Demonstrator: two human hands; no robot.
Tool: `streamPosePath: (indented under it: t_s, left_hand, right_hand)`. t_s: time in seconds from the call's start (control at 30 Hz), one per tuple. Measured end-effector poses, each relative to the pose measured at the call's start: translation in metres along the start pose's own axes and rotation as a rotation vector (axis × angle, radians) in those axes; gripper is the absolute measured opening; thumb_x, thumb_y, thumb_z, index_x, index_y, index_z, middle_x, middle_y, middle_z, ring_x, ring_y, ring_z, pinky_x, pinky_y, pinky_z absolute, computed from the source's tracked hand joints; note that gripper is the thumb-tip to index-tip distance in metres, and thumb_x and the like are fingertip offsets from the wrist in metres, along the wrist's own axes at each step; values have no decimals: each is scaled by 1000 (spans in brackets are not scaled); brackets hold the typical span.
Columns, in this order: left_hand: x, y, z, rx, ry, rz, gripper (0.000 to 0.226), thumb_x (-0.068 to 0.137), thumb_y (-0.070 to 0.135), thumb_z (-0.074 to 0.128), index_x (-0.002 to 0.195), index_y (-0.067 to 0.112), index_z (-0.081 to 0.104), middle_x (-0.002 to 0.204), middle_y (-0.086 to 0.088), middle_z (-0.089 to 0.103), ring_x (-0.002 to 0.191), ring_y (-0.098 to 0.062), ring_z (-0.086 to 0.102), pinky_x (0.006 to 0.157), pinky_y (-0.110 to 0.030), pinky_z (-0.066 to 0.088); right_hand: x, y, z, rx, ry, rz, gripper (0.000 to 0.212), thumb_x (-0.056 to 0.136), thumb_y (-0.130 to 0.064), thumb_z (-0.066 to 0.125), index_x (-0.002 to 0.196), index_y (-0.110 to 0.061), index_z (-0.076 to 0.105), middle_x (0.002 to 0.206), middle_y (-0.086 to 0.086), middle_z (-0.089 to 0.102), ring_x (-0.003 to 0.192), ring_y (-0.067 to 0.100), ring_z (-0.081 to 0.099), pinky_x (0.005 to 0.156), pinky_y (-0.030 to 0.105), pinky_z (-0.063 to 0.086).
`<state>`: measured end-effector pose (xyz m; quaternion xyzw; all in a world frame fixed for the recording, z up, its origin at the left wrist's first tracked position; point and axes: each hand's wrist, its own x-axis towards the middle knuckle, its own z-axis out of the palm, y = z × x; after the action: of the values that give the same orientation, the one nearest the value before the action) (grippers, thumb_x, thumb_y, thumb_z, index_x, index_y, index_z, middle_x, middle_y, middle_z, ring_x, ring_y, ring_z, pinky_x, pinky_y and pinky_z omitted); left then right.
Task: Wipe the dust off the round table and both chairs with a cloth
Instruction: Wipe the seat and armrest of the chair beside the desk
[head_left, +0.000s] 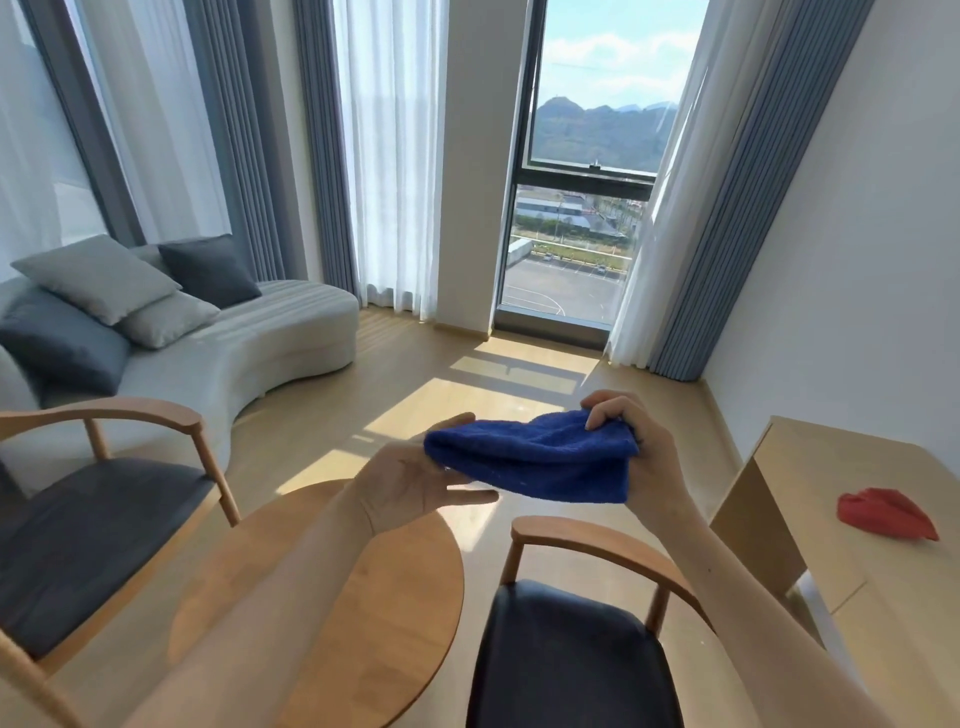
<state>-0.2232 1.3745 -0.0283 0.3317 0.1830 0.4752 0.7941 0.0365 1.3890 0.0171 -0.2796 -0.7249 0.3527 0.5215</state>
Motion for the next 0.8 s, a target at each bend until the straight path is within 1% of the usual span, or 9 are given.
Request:
streamPosePath:
  t_s: [0.1,0.2,0.23,0.33,0.5,0.6,0.67,0.73,0.8]
  left_hand:
    - [5,17,9,-36,130,37,67,65,12,65,130,11,51,114,-16,63,91,-34,65,71,-42,55]
    - [16,24,19,225,296,24,36,77,25,70,112,19,66,106,-7,66,89,-26,63,72,-36,54]
    - [20,24,21,300,335,32,30,79,23,71,108,20,69,106,-7,68,92,-26,65,75,-37,55]
    - [25,27,21,396,416,54,25,82,11,69,106,19,70,109,-11,70,95,-27,68,74,-38,57]
    - [26,32,20,389,400,77,29,85,2,63,110,15,67,104,-10,71,86,-25,70,64,-33,56]
    - [27,33,21,392,387,87,43,84,0,63,123,17,59,114,-10,69,97,-27,68,69,-36,57]
    - [27,33,20,387,369,85,48,82,1,64,125,21,58,117,-10,68,100,-28,68,70,-37,57]
    - [26,32,18,374,347,71,49,82,1,65,124,25,59,117,-8,69,100,-28,69,69,-37,57]
    - [26,30,15,380,329,50,48,83,1,66,121,30,61,117,-6,69,102,-29,68,69,-37,57]
  right_hand:
    - [-9,10,-4,-4,-38,10,46,95,9,44,83,-32,63,98,-20,58,95,7,55,89,18,46]
    - [-17,8,-1,-24,-48,58,11,94,-42,55,95,-51,62,101,-20,61,99,12,58,94,27,48]
    - [-19,11,-1,-137,4,54,14,89,-43,63,103,-47,62,105,-15,63,99,12,58,95,31,50]
    - [-20,24,-3,-660,177,-15,49,77,-12,79,121,-13,58,112,12,61,97,18,54,85,36,51]
    - [-21,23,-6,-789,151,418,39,83,-23,75,113,-7,57,81,5,62,67,16,57,61,20,44]
    - [-19,23,-6,-667,-5,615,10,89,-8,65,81,-2,64,73,9,59,67,19,53,64,26,46]
    - [-19,21,-7,-476,-22,746,29,90,7,56,67,-10,55,67,3,52,61,17,51,66,25,52]
    - [-21,18,-7,-287,-65,785,30,91,12,48,73,-11,53,71,-2,52,57,10,57,52,9,48]
    - [-25,18,-5,56,-34,754,30,94,12,42,85,-12,59,80,4,60,62,5,66,55,12,51]
